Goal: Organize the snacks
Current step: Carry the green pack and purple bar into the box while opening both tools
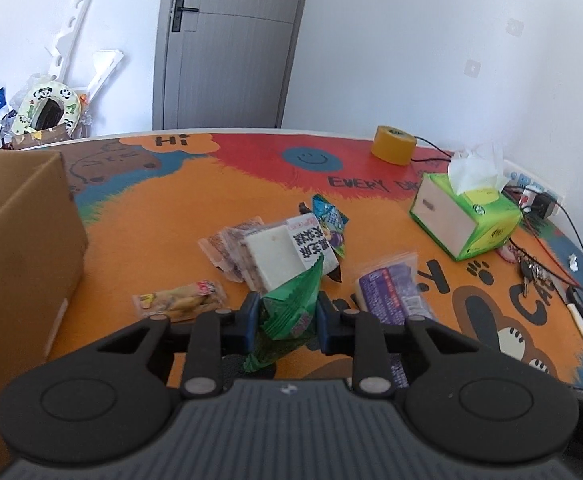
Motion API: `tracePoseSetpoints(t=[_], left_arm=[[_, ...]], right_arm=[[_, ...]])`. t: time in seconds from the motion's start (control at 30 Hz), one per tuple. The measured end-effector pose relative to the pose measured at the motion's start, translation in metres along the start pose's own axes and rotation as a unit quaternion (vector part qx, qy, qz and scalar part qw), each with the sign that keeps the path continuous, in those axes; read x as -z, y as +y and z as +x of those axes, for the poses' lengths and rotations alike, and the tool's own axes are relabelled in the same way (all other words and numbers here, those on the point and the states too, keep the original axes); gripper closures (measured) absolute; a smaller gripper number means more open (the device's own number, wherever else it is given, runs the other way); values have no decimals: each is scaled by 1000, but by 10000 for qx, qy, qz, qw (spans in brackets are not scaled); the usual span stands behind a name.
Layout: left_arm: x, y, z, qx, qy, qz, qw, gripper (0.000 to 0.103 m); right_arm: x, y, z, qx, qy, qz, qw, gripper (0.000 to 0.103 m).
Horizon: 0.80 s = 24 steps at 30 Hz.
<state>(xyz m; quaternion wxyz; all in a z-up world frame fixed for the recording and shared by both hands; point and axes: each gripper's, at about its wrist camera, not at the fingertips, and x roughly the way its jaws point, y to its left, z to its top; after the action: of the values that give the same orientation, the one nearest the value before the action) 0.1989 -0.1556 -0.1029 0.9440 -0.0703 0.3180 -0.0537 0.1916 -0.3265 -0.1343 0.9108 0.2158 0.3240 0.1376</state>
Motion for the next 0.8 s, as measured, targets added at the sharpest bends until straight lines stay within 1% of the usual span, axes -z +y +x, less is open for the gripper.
tracePoseSetpoints(t=[0.4, 0.63, 0.8], left_arm=[[-5, 13, -40, 104, -354, -125, 9992, 77], [-9, 22, -63, 77, -563, -194, 9982, 77], [-14, 34, -84, 22, -789, -265, 9965, 77]], right_arm=[[-2, 24, -19, -186, -356, -213, 9990, 80], [-3, 38, -29, -296, -498, -272, 9980, 81], [-4, 54, -35, -417, -559, -366, 9969, 81]])
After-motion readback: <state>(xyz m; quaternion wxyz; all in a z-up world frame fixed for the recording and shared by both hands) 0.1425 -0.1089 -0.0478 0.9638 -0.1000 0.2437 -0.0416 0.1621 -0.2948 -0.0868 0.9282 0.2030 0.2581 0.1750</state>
